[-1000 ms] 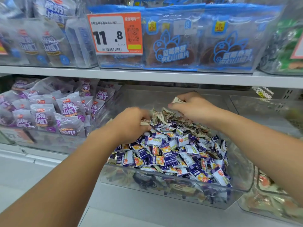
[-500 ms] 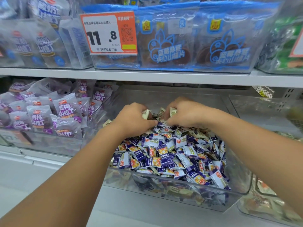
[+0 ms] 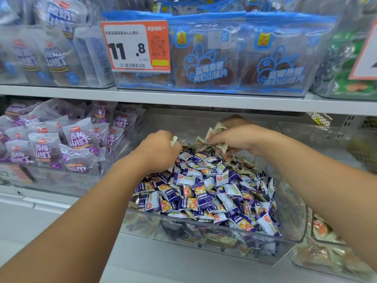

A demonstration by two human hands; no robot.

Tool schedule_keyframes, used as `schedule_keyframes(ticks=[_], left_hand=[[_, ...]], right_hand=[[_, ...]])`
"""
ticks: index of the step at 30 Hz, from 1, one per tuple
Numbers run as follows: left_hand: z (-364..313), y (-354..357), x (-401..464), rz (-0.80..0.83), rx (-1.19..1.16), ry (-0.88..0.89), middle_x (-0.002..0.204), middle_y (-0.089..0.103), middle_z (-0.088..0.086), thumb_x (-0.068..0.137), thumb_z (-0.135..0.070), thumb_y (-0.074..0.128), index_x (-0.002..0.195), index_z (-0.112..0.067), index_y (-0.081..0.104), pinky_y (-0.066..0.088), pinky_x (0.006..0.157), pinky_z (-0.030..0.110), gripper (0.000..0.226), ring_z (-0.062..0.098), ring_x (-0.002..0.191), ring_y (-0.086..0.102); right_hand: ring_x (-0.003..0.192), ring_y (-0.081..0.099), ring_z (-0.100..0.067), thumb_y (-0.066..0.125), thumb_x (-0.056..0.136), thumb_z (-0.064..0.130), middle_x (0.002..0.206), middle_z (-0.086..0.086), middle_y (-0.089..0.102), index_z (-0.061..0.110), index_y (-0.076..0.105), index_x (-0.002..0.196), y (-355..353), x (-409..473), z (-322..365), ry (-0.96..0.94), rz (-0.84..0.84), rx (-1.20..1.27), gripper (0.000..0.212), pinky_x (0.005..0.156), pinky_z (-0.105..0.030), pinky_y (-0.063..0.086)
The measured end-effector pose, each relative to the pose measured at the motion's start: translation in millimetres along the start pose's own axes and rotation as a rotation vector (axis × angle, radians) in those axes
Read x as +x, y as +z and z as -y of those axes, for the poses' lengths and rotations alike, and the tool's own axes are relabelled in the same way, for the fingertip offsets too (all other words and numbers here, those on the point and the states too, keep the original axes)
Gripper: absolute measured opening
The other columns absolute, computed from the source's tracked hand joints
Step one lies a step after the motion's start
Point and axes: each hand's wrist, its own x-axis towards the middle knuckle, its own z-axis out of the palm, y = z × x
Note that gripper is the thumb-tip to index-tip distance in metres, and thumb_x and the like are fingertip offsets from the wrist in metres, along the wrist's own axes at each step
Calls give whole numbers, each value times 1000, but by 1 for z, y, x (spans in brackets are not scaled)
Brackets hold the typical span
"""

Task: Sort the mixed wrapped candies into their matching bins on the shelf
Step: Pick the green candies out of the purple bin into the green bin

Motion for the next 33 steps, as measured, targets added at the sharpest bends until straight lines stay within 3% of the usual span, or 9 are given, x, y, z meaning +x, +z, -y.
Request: schedule_keyframes(ticks=[2,4,8,11,15,20,24,29,33], left_hand=[[3,-2,0,-69,-135,-41,69,53,4,99,-29,46,79,-10,51,33,53,31,28,21,59,48],[6,-4,-1,-109,-240,-67,65,50,4,98,-29,46,84,-4,55,36,56,32,30,23,58,45],[15,-6,-2,-165,-227,-92,93,63,6,98,-41,54,104,-11,54,46,72,36,31,27,84,59],[23,-10,1,-219,-215,-81,87,60,5,94,-31,62,99,-10,56,40,57,29,22,20,68,54],[28,-9,7,-134,-149,-66,75,62,4,90,-27,69,90,-13,59,40,50,24,17,17,57,56],[21,-5,14,-16,41,-125,106,70,11,77,-53,77,117,-10,67,43,68,27,59,30,93,65],[14,0,23,-2,195,-180,115,68,8,75,-57,77,126,-14,64,54,83,35,67,29,102,64],[8,-4,23,-43,120,-212,126,65,10,79,-50,77,132,-12,59,51,92,34,68,31,111,62],[3,-13,13,-91,-44,-217,110,67,12,83,-44,75,117,-9,66,45,73,28,50,26,90,59]], right_hand=[[98,69,-20,72,88,38,120,-6,66,16,51,139,3,5,8,-51,-1,-205,59,88,-36,58],[106,65,-28,60,96,36,120,-9,66,8,52,137,6,11,22,-94,52,-443,50,90,-33,53],[59,51,-21,38,105,19,72,2,50,9,56,86,19,38,33,5,248,-710,28,55,-23,43],[52,32,-16,43,103,16,64,-1,35,15,40,72,24,56,17,-14,293,-764,31,53,-28,33],[67,60,-25,69,92,28,78,-6,63,11,58,84,16,59,11,-163,205,-715,22,68,-34,53],[93,59,-20,65,93,44,123,-13,65,16,44,141,0,49,12,-172,175,-499,60,86,-31,48],[72,59,-14,63,96,38,85,-5,65,14,62,111,-3,48,8,-221,128,-293,29,73,-30,49],[62,53,-13,60,98,31,76,-5,58,13,57,88,-6,56,-1,-172,-15,-209,21,52,-21,45],[63,57,-13,64,94,38,74,-4,60,14,59,95,-10,59,-4,-159,-120,-30,25,53,-21,49]])
